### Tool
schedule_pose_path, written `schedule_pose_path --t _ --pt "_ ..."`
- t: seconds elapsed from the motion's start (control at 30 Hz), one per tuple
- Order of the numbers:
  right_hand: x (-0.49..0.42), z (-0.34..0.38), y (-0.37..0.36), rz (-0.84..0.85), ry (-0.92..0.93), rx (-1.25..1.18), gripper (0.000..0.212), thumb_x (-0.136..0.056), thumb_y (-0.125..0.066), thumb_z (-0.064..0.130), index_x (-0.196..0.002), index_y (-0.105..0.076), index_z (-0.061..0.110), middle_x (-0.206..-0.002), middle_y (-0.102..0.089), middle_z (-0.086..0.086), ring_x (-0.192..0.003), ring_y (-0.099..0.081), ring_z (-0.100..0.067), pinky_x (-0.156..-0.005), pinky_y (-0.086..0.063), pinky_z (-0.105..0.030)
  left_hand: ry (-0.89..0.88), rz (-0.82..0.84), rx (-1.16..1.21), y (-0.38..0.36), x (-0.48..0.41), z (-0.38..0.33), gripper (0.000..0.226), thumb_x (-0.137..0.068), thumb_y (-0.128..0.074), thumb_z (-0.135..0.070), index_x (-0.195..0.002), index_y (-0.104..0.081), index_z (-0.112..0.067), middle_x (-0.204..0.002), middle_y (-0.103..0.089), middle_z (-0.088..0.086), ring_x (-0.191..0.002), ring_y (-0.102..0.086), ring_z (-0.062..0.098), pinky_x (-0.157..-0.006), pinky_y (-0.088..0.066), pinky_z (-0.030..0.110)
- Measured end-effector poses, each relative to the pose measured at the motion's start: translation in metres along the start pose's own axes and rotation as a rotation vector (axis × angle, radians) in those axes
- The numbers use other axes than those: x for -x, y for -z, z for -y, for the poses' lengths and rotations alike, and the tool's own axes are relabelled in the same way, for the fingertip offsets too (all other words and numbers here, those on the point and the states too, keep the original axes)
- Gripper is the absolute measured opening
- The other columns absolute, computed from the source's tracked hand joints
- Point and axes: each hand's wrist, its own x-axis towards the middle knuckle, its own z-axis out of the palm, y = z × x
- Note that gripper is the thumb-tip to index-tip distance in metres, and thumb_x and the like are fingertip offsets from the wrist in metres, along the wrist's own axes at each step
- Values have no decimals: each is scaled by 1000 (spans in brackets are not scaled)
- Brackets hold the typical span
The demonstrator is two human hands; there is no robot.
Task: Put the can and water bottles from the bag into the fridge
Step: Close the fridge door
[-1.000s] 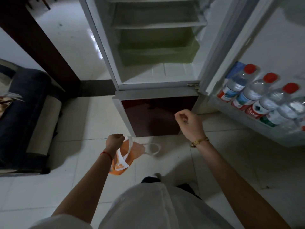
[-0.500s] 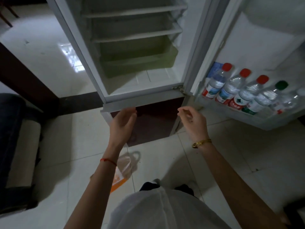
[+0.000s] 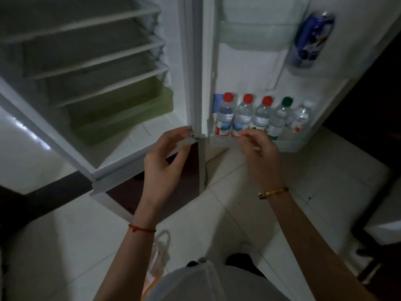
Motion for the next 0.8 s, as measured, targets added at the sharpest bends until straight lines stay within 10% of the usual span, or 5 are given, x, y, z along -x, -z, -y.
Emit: schedule_pose_path --t 0.17,0.47,0.8 --pt "-3 16 39 -126 82 45 19 -94 -59 18 -112 -66 15 -103 -66 13 -92 -60 7 -79 -44 -5 -121 109 -68 -31 -17 -24 34 -93 -63 -20 -126 -62 -16 -128 -64 -9 -124 -56 6 -108 -43 30" --pt "-29 19 114 -227 270 142 29 -95 -57 21 -122 -60 13 -113 -67 2 -109 -62 -13 -95 -48 -24 -274 209 -43 -99 -39 -67 34 -93 -64 -16 -127 -61 -13 -129 -64 -6 -125 -57 9 -107 -45 34" --pt "-85 4 216 -152 322 337 28 -94 -58 21 -122 -60 18 -112 -65 5 -106 -50 -4 -92 -42 -23 -418 223 -224 -198 -64 -114 38 -92 -64 -19 -129 -58 -15 -126 -63 -5 -115 -56 3 -96 -37 8"
